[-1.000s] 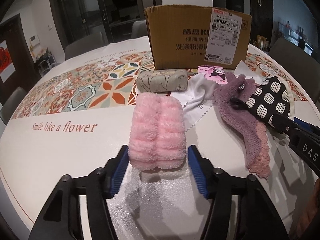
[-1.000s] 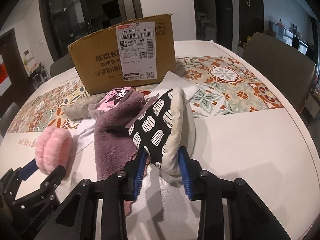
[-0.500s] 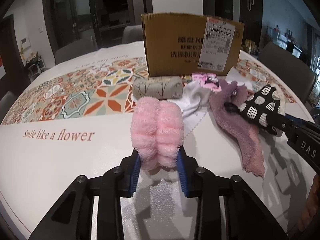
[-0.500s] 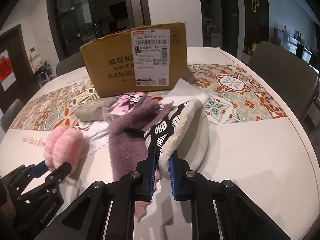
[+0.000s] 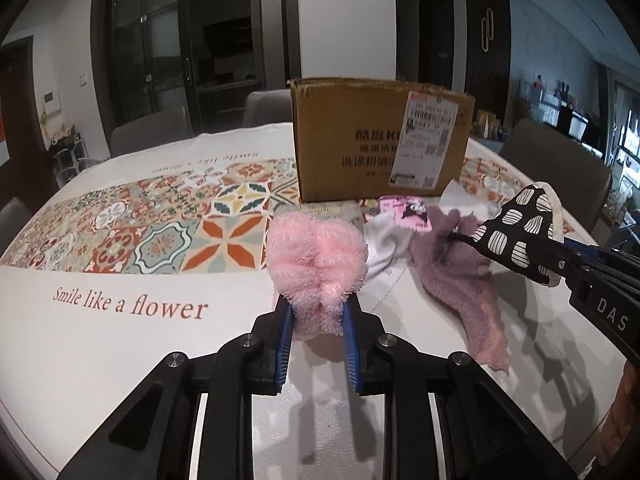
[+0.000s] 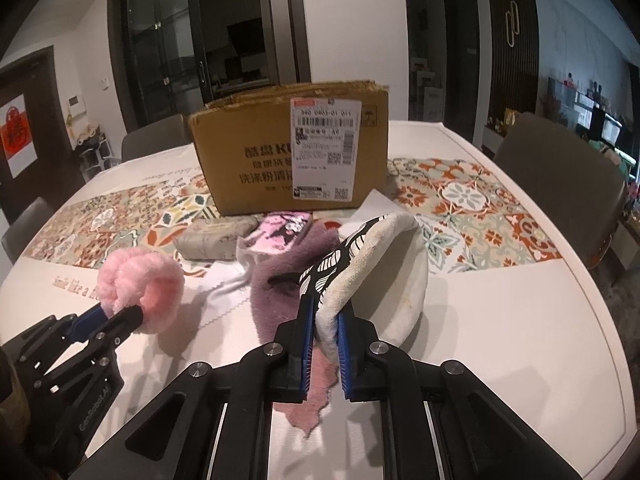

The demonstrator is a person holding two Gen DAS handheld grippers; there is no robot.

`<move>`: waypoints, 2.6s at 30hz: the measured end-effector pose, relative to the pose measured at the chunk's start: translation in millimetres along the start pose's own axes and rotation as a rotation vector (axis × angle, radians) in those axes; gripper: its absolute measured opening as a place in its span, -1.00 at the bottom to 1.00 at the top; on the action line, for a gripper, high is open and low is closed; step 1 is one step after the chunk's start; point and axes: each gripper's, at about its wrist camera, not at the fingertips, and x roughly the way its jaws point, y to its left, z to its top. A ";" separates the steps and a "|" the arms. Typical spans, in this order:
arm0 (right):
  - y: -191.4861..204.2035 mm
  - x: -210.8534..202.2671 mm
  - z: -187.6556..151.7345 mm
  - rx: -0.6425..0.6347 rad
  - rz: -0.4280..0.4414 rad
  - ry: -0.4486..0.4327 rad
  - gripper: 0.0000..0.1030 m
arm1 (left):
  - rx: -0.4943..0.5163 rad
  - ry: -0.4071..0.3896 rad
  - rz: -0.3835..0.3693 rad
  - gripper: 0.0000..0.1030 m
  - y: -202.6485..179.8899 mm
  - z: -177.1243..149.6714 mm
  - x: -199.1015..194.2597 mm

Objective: Organize soft objects
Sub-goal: 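Lift the pink hair band and oven mitt and carry both over the box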

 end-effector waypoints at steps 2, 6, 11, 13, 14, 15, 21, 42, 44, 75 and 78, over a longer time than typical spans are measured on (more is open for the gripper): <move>2.8 -5.7 2.5 -0.004 0.002 -0.017 -0.76 | 0.004 -0.015 -0.004 -0.54 1.8 3.3 -4.0; 7.6 -16.3 8.0 -0.011 0.007 -0.050 -0.76 | 0.011 -0.042 -0.015 -0.54 4.7 10.8 -13.0; 12.7 -28.2 14.9 -0.020 0.010 -0.087 -0.76 | 0.015 -0.084 -0.030 -0.54 6.2 23.3 -23.3; 14.6 -33.4 19.0 -0.021 0.014 -0.103 -0.76 | 0.014 -0.101 -0.038 -0.54 6.7 29.1 -27.4; 15.3 -36.4 21.7 -0.023 0.013 -0.115 -0.76 | 0.010 -0.113 -0.042 -0.54 7.3 32.8 -29.7; 15.8 -38.3 23.5 -0.024 0.012 -0.122 -0.76 | 0.009 -0.123 -0.045 -0.54 8.0 36.5 -31.7; 14.0 -49.0 38.4 -0.013 0.012 -0.162 -0.76 | 0.018 -0.203 -0.060 -0.54 6.4 59.7 -47.9; 4.6 -52.5 115.5 -0.038 0.047 -0.355 -0.76 | 0.072 -0.412 -0.047 -0.53 1.2 145.6 -44.4; 3.5 -46.5 121.9 -0.043 0.049 -0.354 -0.76 | 0.077 -0.416 -0.041 -0.53 -1.1 153.1 -37.5; -17.1 61.7 186.8 -0.139 0.113 -0.273 -0.76 | 0.141 -0.255 -0.047 -0.52 -26.3 214.0 87.8; -23.1 77.6 190.8 -0.129 0.123 -0.234 -0.76 | 0.154 -0.233 -0.047 -0.52 -27.8 214.5 95.9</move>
